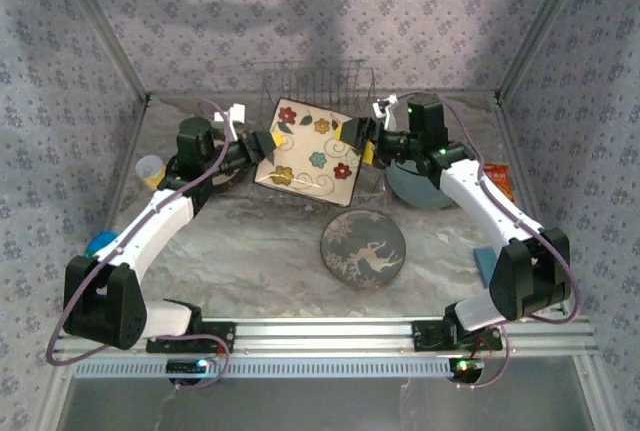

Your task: Load the plates into the dish rack

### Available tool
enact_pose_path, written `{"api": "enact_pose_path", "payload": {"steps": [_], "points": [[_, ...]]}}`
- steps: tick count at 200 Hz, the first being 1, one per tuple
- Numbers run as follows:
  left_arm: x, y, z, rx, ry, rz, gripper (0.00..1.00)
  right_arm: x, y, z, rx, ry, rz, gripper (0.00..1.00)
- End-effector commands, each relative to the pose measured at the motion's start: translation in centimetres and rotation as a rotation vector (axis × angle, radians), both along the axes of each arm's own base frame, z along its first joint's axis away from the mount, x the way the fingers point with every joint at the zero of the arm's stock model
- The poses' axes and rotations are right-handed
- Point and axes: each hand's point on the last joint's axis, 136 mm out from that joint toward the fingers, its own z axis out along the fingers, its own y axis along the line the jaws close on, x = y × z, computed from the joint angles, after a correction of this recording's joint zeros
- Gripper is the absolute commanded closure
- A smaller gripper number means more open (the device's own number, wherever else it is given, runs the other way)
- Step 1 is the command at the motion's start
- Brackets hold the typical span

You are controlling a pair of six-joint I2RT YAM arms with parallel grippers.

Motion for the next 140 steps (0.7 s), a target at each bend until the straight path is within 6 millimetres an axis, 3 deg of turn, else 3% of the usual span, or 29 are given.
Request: {"api": "enact_pose_path", "payload": {"steps": [1, 48, 140], "points": [[-0.4, -0.3, 9.4, -0.122, -0.267, -0.019, 1.0, -1.0, 0.4, 0.2, 0.024, -0.005, 0.018, 0.04], [0.0, -0.1, 9.1, -0.128, -0.255, 0.009, 1.0, -1.5, 1.2, 0.8, 0.042, -0.024, 0.03, 0.2], [0.1, 0.2, 7.4, -0.12, -0.213, 0.027, 1.0, -1.3, 1.4, 2.1, 0.056, -0.065, 0.029, 0.6]]}}
